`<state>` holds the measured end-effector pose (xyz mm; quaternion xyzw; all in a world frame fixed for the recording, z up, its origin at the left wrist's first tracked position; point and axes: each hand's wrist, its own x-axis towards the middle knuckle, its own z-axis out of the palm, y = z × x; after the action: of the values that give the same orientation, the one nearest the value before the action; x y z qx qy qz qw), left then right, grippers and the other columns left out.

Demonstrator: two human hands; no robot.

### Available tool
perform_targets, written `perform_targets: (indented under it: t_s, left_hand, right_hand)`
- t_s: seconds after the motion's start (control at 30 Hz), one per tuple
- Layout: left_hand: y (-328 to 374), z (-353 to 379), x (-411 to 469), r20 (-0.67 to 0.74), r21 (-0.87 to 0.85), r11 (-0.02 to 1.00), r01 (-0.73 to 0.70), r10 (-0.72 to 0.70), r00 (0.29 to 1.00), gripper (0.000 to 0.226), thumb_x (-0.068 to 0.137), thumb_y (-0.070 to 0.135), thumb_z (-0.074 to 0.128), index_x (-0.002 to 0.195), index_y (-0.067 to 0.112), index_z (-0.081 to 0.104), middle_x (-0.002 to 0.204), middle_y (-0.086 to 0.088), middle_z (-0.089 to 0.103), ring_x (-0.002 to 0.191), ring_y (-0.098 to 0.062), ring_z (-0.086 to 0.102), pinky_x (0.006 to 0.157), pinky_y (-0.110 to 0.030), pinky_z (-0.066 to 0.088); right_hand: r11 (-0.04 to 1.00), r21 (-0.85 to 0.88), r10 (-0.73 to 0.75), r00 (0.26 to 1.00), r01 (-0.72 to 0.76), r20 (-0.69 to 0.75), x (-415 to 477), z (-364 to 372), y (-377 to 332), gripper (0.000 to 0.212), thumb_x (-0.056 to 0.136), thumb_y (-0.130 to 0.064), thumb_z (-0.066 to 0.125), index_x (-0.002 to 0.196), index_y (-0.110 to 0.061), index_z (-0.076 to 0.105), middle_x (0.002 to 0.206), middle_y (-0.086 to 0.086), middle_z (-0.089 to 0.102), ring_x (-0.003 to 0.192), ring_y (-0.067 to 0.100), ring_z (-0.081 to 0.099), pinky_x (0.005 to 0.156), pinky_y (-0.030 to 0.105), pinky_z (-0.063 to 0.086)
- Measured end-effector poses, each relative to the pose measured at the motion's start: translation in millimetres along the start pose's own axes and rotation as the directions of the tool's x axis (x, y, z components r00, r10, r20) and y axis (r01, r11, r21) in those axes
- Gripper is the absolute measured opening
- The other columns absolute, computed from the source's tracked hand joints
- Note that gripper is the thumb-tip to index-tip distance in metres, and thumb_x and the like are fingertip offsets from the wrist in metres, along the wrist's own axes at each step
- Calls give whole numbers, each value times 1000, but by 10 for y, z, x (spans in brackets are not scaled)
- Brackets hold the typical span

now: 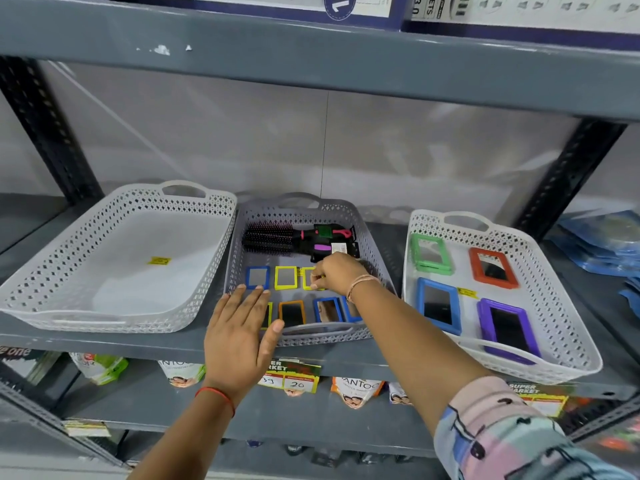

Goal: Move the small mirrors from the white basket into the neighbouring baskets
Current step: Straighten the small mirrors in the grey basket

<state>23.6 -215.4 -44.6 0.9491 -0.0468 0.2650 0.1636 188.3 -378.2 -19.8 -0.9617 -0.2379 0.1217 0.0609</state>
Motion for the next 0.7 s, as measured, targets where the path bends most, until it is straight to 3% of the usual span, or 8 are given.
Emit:
perform_targets:
  t_s: [0.53, 0.6, 0.7]
  left_hand:
    - [-12, 18, -12, -4, 10, 1000, -3, 3, 1000, 75, 97, 51, 11, 112, -1, 63, 112, -19, 65, 114, -39, 53, 101, -42, 25]
    - [-9, 13, -14, -3, 10, 1000, -1, 1, 1000, 75, 97, 51, 11, 112, -1, 63, 112, -20, 65, 113, -40, 53, 100, -42, 24]
    - [-14, 3, -17, 1, 8, 1000, -5, 5, 1000, 74, 97, 50, 11, 113, -1, 63, 112, -20, 65, 113, -40, 53, 101, -41, 24]
  right_hand:
    - [999, 18, 30, 1000, -30, -8, -8, -5, 24, 32, 91, -29, 53, 108, -7, 68, 115, 15, 67, 108, 32, 60, 96, 40, 49]
    - [997, 63, 37, 997, -33, -74, -74, -62, -1, 36, 94, -30, 48, 114, -6, 65, 123, 17, 63, 116, 33, 56, 101, 42, 45]
    - [979, 201, 16, 979, 26, -205, -347, -213, -111, 42, 100, -32, 35, 133, -10, 50, 145, 7, 46, 137, 23, 37, 115, 35, 27]
